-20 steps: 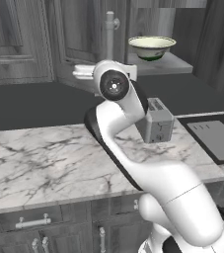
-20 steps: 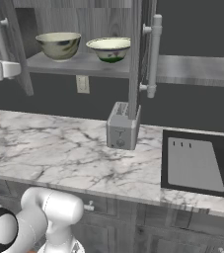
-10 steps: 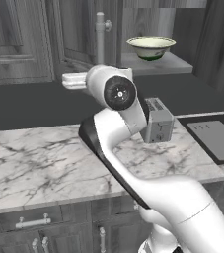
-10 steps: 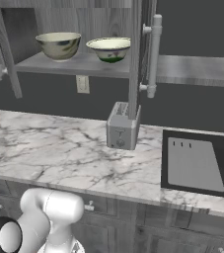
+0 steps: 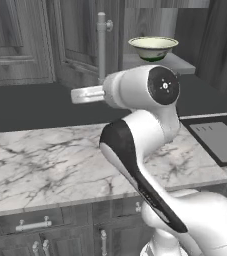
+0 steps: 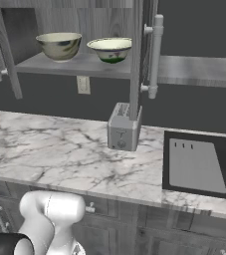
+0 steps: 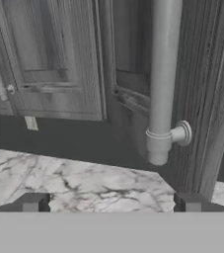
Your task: Move the bowls from the cabinet to the plates on the dining table.
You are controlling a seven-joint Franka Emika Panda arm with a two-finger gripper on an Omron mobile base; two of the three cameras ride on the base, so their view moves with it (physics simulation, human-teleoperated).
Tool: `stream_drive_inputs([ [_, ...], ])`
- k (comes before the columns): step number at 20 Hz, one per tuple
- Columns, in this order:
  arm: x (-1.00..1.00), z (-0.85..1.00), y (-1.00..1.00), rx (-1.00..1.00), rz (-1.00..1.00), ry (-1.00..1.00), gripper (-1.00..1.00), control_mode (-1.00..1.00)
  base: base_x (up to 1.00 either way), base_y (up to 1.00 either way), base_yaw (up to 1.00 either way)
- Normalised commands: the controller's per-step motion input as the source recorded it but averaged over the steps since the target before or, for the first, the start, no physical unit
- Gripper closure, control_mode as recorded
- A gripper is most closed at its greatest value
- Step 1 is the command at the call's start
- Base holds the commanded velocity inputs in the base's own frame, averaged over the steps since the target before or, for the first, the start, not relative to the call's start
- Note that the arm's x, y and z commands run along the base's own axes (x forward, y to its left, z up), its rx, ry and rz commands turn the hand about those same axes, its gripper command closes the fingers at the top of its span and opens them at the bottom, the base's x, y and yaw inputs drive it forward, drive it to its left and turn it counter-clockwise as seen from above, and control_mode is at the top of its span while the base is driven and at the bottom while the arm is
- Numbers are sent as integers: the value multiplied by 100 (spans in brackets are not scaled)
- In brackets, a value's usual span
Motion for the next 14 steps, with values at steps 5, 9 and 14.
stream_drive_inputs([
  [5, -45, -66, -37, 4, 23, 22, -100, -100, 0, 0, 0],
  [9, -36, -70, -47, 3, 23, 21, -100, -100, 0, 0, 0],
  [14, -19, -31, -55, 4, 20, 9, -100, -100, 0, 0, 0],
])
